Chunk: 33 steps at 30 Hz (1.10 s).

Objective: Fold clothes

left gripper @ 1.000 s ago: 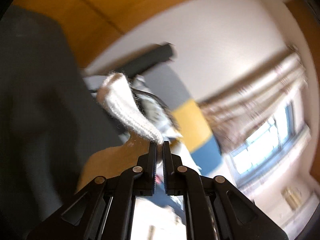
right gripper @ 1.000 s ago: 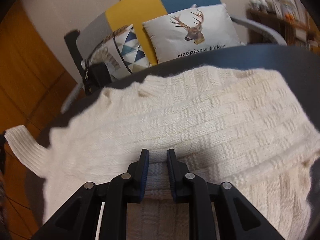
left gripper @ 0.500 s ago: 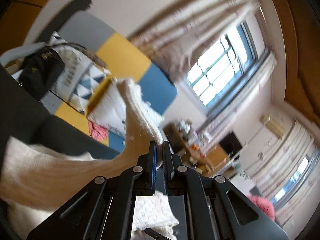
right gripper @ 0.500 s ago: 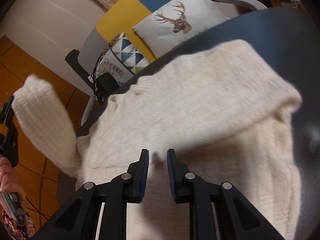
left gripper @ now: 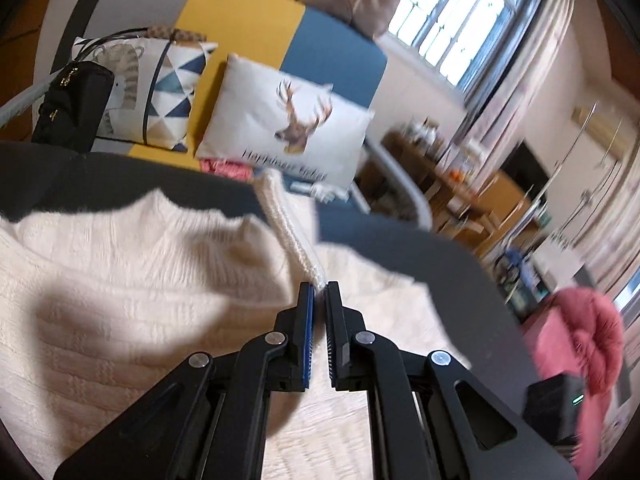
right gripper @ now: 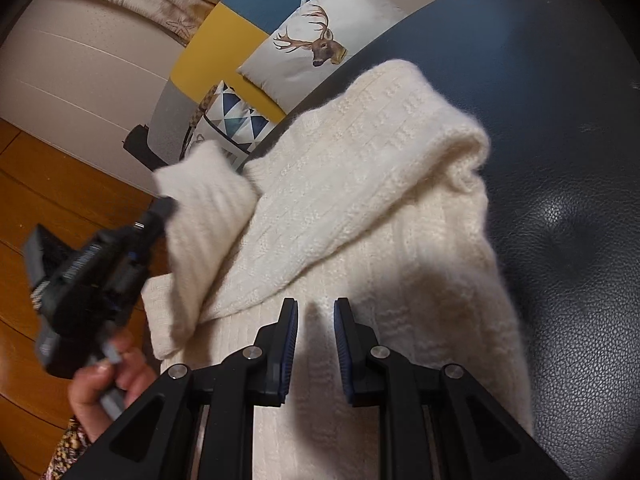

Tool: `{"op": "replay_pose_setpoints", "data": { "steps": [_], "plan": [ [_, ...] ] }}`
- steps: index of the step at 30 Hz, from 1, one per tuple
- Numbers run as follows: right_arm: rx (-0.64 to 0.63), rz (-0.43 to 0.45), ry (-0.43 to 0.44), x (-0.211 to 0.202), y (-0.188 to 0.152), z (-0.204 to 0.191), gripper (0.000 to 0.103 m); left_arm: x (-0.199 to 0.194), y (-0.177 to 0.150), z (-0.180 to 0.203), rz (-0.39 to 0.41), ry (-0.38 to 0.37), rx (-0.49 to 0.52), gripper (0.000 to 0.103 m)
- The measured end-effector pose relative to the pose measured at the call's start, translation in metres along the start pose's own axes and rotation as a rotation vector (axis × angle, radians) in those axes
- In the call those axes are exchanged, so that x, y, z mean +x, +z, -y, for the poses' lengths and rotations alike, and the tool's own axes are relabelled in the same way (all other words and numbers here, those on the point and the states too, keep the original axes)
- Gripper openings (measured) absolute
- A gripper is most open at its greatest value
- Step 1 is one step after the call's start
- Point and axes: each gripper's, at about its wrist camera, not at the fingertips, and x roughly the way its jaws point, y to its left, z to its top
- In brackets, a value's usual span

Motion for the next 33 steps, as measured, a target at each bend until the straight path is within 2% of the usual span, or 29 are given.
{"op": "replay_pose_setpoints", "data": {
  "steps": [4,5,9,15,17,20,22,24,26,30,33],
  "plan": [
    [-0.005,0.003,0.004,0.002,0.002,-0.004,0.018,0.021,-0.019,-0.004,-0.16,0.051,0.065,0.019],
    [-0.006,0.004,0.005,0.003,0.003,-0.006,0.018,0.021,-0.025,-0.007,-0.186,0.043,0.073,0.019],
    [-0.003,0.013,0.006,0.003,0.009,-0.009,0.018,-0.004,-0.039,-0.021,-0.149,0.005,0.059,0.02],
    [0.0,0.0,0.013,0.014,0.021,-0.022,0.023,-0.051,-0.055,-0.043,-0.117,0.017,0.125,0.021],
    [-0.025,0.003,0.029,0.016,0.021,-0.03,0.023,-0.058,-0.06,-0.052,-0.129,0.048,0.135,0.021],
    [-0.083,0.038,0.034,0.017,0.021,-0.048,0.023,-0.071,-0.067,-0.077,-0.135,0.077,0.087,0.021],
    [-0.1,0.033,0.004,0.019,0.021,-0.052,0.023,-0.081,-0.07,-0.095,-0.127,0.12,0.05,0.021],
    [-0.081,0.029,-0.028,0.02,0.023,-0.05,0.023,-0.091,-0.071,-0.112,-0.12,0.163,0.024,0.021],
    [-0.045,0.061,-0.06,0.016,0.026,-0.043,0.023,-0.098,-0.07,-0.129,-0.114,0.218,0.017,0.021],
    [0.01,0.111,-0.134,0.007,0.051,-0.023,0.023,-0.111,-0.064,-0.16,-0.069,0.2,-0.098,0.021],
    [0.017,0.078,-0.167,0.015,0.067,-0.011,0.024,-0.116,-0.06,-0.178,-0.045,0.142,-0.218,0.021]
  ]
}}
